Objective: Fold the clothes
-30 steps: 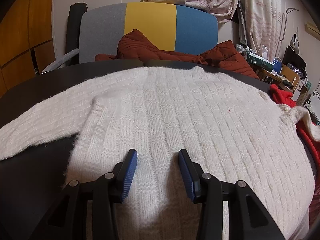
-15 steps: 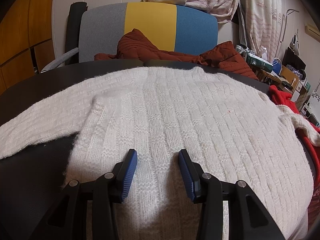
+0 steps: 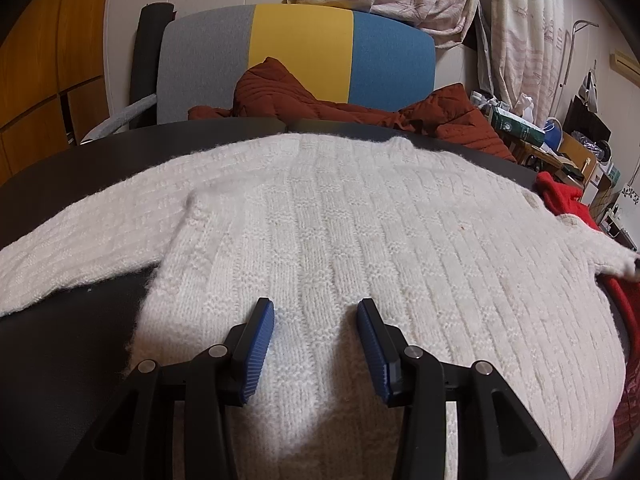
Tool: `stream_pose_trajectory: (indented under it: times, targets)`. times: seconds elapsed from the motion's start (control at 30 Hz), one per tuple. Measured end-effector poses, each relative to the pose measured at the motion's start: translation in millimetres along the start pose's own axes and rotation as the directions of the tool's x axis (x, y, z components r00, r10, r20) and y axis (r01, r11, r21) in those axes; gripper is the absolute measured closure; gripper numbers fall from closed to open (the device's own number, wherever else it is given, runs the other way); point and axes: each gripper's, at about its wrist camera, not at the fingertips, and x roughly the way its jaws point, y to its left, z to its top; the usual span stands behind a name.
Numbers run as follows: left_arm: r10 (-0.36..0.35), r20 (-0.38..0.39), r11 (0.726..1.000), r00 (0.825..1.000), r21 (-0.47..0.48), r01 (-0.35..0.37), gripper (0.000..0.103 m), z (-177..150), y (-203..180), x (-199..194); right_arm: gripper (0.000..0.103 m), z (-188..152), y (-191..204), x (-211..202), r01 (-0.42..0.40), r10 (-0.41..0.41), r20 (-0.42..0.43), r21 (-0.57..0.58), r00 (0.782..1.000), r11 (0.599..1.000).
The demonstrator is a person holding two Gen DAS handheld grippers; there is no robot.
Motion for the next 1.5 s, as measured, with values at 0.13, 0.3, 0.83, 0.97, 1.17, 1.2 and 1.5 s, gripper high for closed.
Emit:
stream_pose_trajectory:
  times: [0.13,0.3,0.83,0.97,1.17,1.2,1.5]
  targets:
    - [-0.004,0.0,1.0,1.0,0.0,0.004,0.059,0.1,2.7,-0.2,0.073,-0.3,-12.1,9.3,-0.039,0.046,-0.05,0.122,0.998,0.992]
    - [-0.014,0.001,1.0,1.0,-0.003,0.014,0.059,0.4,5.9,0.3,0.04,12.1,3.6,-72.7,-0.218,0.142,0.286,0.256,0.948,0.942]
    - [-0.037,0.003,0.999,0.999,-0.016,0.038,0.059,-0.4,10.1,0.7,0.08,79.5,421.5,-33.8,-0.648,0.671,-0.041,-0.306,0.74,0.697]
    - [-0.054,0.003,0.998,0.999,-0.028,0.054,0.059,-0.5,12.6,1.6,0.087,86.5,442.1,-5.2,-0.611,0.623,-0.037,-0.248,0.782,0.752]
    - [-0.074,0.003,0.996,0.997,-0.043,0.074,0.059,-1.6,14.9,2.1,0.087,97.3,450.3,9.7,-0.595,0.609,-0.003,-0.218,0.793,0.774]
    - [-0.076,0.003,0.996,0.997,-0.044,0.076,0.059,-1.7,15.1,2.0,0.086,98.1,450.9,9.5,-0.594,0.609,-0.002,-0.22,0.793,0.774]
    - [-0.08,0.0,0.996,0.997,-0.048,0.08,0.059,-1.0,14.2,-0.9,0.031,46.7,434.4,-79.8,-0.665,0.685,0.049,-0.2,0.727,0.72]
